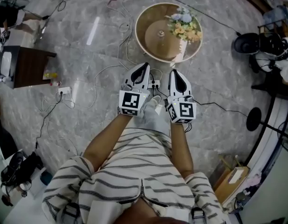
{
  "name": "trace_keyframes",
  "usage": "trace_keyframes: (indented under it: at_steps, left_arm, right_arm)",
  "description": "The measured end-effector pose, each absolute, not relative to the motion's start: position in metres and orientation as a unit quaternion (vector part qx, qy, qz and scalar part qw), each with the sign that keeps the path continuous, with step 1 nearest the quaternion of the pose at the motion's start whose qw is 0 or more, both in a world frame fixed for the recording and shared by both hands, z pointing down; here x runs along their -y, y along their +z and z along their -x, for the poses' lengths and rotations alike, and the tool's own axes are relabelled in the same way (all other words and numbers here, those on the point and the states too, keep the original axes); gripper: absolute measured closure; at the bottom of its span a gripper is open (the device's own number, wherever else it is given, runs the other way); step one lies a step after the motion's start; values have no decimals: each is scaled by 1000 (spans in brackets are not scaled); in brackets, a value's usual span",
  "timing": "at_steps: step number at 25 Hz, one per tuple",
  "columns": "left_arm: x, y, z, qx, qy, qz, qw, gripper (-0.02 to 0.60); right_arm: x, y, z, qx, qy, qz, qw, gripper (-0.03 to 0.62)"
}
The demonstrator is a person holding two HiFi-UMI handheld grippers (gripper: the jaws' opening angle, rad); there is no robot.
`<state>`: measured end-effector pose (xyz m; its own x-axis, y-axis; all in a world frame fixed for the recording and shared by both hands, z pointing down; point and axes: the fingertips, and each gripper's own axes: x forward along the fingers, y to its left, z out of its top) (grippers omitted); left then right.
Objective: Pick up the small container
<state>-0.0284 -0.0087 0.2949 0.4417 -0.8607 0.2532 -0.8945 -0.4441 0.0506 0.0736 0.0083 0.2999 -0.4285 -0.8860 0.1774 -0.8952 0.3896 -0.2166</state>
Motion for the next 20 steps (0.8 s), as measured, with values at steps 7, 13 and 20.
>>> trace_keyframes:
  at_steps: [7, 13, 20]
  left_arm:
    - [45, 325, 23, 508, 108, -848, 105, 583]
    - [83, 362, 16, 484, 118, -859, 117, 583]
    - [122, 418, 8, 463, 137, -865, 138, 583]
  right_arm:
    - [25, 323, -71, 829, 153, -537, 26, 586]
    - [56, 353, -70, 816, 167, -552, 37, 586]
    - [85, 408, -68, 803, 190, -563, 51, 586]
